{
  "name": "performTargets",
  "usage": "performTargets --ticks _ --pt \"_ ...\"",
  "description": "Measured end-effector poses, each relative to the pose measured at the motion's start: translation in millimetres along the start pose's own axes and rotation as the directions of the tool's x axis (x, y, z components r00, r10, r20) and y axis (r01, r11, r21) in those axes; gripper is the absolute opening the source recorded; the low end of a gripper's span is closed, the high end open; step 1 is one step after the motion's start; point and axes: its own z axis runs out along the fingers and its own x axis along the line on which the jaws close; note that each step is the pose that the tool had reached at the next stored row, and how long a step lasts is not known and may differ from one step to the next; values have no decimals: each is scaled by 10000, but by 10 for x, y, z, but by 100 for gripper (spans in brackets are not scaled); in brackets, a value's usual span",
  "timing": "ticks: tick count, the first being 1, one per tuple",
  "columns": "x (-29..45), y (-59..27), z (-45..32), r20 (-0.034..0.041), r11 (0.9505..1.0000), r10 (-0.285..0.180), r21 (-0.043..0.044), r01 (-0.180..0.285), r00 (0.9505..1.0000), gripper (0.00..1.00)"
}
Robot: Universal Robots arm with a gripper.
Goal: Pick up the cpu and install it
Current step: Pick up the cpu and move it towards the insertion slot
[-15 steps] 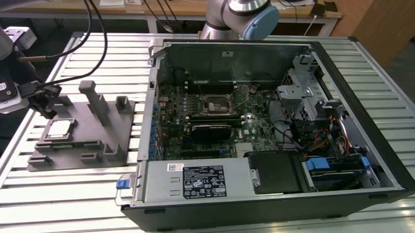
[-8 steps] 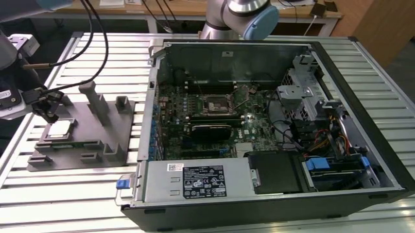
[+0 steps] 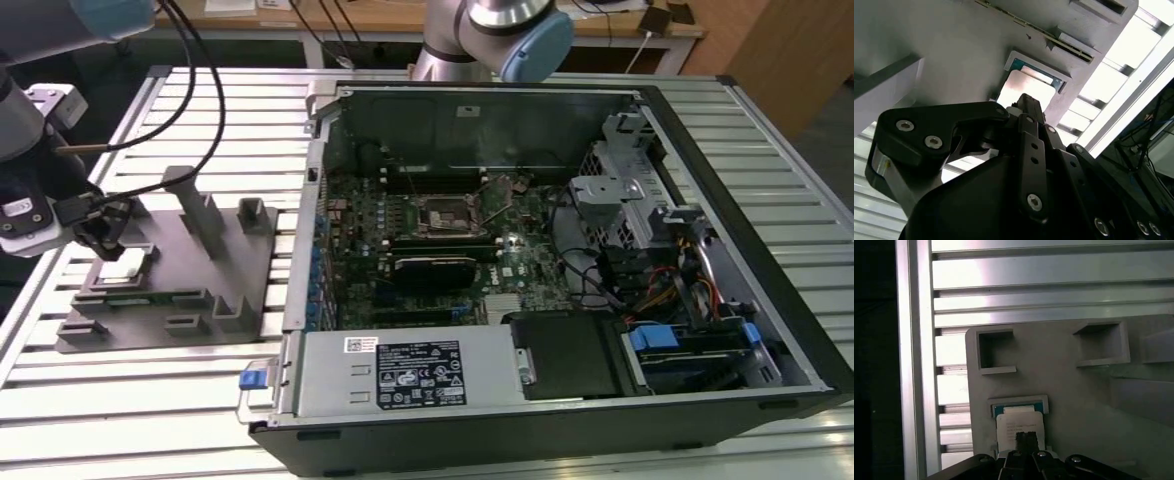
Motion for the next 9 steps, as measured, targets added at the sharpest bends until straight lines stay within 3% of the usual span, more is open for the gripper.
performTargets --ticks 9 --pt "7 -3 120 -2 10000 0 1 0 10000 11"
